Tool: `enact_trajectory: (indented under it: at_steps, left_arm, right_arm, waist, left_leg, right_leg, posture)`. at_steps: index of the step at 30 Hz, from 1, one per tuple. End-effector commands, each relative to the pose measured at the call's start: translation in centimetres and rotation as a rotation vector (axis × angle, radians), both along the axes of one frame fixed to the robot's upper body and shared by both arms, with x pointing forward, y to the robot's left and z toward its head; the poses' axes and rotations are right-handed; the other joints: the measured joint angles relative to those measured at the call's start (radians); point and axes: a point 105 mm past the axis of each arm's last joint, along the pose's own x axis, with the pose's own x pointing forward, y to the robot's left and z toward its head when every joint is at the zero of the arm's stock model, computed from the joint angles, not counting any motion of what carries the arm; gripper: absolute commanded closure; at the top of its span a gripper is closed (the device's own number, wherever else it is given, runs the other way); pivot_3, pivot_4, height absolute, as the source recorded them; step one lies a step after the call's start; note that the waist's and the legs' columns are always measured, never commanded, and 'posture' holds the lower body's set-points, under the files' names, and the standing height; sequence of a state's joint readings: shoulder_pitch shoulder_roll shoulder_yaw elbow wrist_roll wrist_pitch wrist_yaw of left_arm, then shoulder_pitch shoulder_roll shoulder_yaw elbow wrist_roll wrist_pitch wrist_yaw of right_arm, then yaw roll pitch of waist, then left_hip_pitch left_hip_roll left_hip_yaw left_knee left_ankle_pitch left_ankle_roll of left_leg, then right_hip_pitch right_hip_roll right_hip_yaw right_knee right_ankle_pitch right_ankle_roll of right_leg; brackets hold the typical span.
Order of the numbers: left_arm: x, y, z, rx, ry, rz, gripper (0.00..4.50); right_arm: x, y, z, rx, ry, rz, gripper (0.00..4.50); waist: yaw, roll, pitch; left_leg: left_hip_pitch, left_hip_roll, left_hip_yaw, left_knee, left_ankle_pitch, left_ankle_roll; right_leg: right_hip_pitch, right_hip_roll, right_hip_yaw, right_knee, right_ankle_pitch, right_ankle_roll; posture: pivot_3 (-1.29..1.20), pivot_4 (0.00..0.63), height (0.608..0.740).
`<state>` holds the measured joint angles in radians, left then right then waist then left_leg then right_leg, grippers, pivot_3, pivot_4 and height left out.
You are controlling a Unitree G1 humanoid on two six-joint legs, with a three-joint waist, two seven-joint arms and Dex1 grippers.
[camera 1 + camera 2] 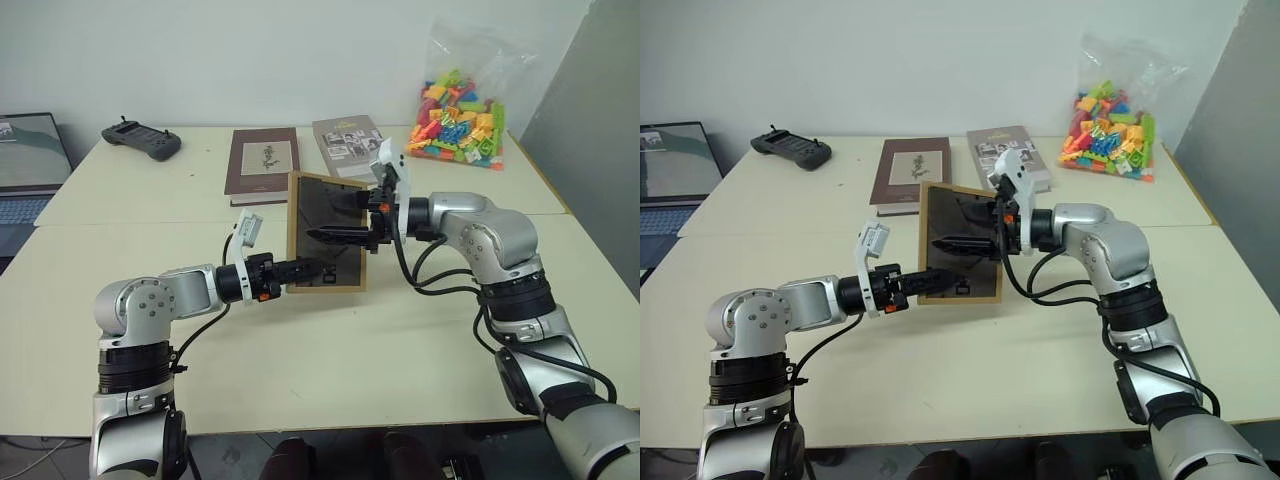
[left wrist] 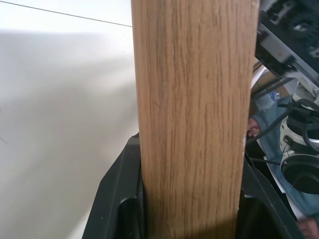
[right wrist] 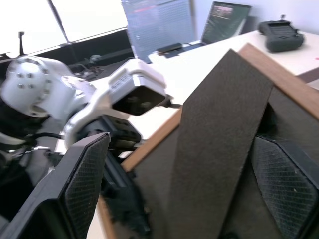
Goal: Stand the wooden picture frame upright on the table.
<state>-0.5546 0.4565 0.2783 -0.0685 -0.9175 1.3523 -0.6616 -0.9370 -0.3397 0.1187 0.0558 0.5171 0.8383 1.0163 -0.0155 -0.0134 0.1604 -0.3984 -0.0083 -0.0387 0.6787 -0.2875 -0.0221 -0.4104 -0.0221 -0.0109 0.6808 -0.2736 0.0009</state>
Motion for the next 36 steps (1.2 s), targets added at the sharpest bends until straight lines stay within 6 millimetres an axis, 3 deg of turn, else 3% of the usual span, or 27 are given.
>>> enact_trajectory:
  at_steps: [1, 8, 14, 17, 20, 23, 25, 28, 31, 36]
  left_arm:
    - [-0.3, 0.0, 1.7, -0.041, -0.050, -0.012, 3.19]
    - [0.1, 1.1, 2.4, -0.103, 0.013, 0.004, 3.19]
    - [-0.8, 1.3, 1.8, -0.105, 0.131, -0.049, 3.19]
    - [-1.0, 1.7, 1.8, -0.155, 0.192, -0.074, 3.19]
    - [-1.2, 2.0, 2.6, -0.235, 0.232, -0.116, 3.19]
    - [-1.3, 2.0, 3.1, -0.291, 0.279, -0.144, 3.19]
    - [-1.6, 1.8, 2.9, -0.281, 0.298, -0.159, 3.19]
    - [-2.0, 1.6, 3.1, -0.288, 0.310, -0.174, 3.19]
    - [-2.6, 1.1, 3.2, -0.295, 0.318, -0.179, 3.19]
    - [-3.0, 0.6, 3.1, -0.294, 0.325, -0.183, 3.19]
  right_arm:
    - [-3.3, -0.6, 1.5, 0.046, 0.012, 0.169, 0.02]
    - [-3.0, -3.3, 1.3, 0.024, 0.037, 0.102, 0.02]
    - [0.2, -8.0, -1.3, -0.193, -0.175, -0.157, 0.02]
    - [1.6, -10.5, -1.5, -0.271, -0.405, -0.274, 0.02]
    - [2.7, -12.1, -2.4, -0.433, -0.878, -0.334, 0.02]
    - [2.6, -11.4, -3.0, -0.506, -1.320, -0.305, 0.02]
    - [2.0, -10.4, -3.4, -0.473, -1.487, -0.249, 0.02]
    - [2.2, -8.8, -3.7, -0.429, -1.627, -0.230, 0.02]
    - [2.3, -6.4, -2.6, -0.335, -1.751, -0.233, 0.02]
    - [1.7, -3.8, -2.1, -0.217, -1.843, -0.188, 0.02]
  waist:
    - [0.001, 0.000, 0.000]
    - [-0.002, 0.000, 0.000]
    - [0.000, -0.001, 0.000]
    - [-0.001, -0.001, 0.001]
    - [-0.002, -0.002, 0.001]
    - [-0.006, -0.003, 0.001]
    - [-0.011, -0.003, 0.001]
    - [-0.014, -0.003, 0.001]
    - [-0.018, -0.003, 0.002]
    - [-0.015, -0.003, 0.002]
  left_leg:
    - [0.000, 0.000, 0.000, 0.000, 0.000, 0.000]
    - [0.000, 0.000, 0.000, 0.000, -0.001, 0.002]
    - [0.000, 0.000, 0.000, 0.000, -0.001, 0.002]
    - [0.000, 0.000, 0.000, 0.000, -0.001, 0.001]
    - [0.000, 0.000, 0.000, 0.000, 0.000, 0.000]
    - [0.001, 0.000, 0.001, 0.001, 0.001, -0.001]
    - [0.001, 0.000, 0.002, 0.001, 0.002, -0.003]
    - [0.001, 0.001, 0.002, 0.001, 0.004, -0.007]
    - [0.001, 0.001, 0.002, 0.000, 0.006, -0.010]
    - [0.002, 0.001, 0.001, 0.000, 0.006, -0.011]
  right_leg:
    - [0.000, 0.000, 0.000, 0.000, 0.000, 0.000]
    - [0.000, 0.000, 0.000, 0.000, 0.000, 0.000]
    - [0.000, 0.000, 0.000, 0.000, 0.000, 0.000]
    - [0.000, 0.000, 0.000, 0.000, 0.000, 0.000]
    - [0.000, 0.000, 0.000, 0.000, 0.000, 0.000]
    - [0.000, 0.000, 0.001, 0.001, 0.000, 0.001]
    - [0.000, 0.000, 0.001, 0.001, 0.000, 0.000]
    - [-0.001, 0.000, 0.002, 0.001, 0.000, 0.000]
    - [-0.001, 0.001, 0.003, 0.002, 0.000, 0.000]
    - [-0.001, 0.001, 0.003, 0.001, -0.001, 0.000]
  posture:
    - [0.00, 0.150, 0.740]
    - [0.00, 0.150, 0.740]
    - [0.00, 0.150, 0.740]
    - [0.00, 0.150, 0.740]
    - [0.00, 0.150, 0.740]
    - [0.00, 0.150, 0.740]
    - [0.00, 0.150, 0.740]
    - [0.00, 0.150, 0.740]
    - [0.00, 0.150, 0.740]
    - [0.00, 0.150, 0.740]
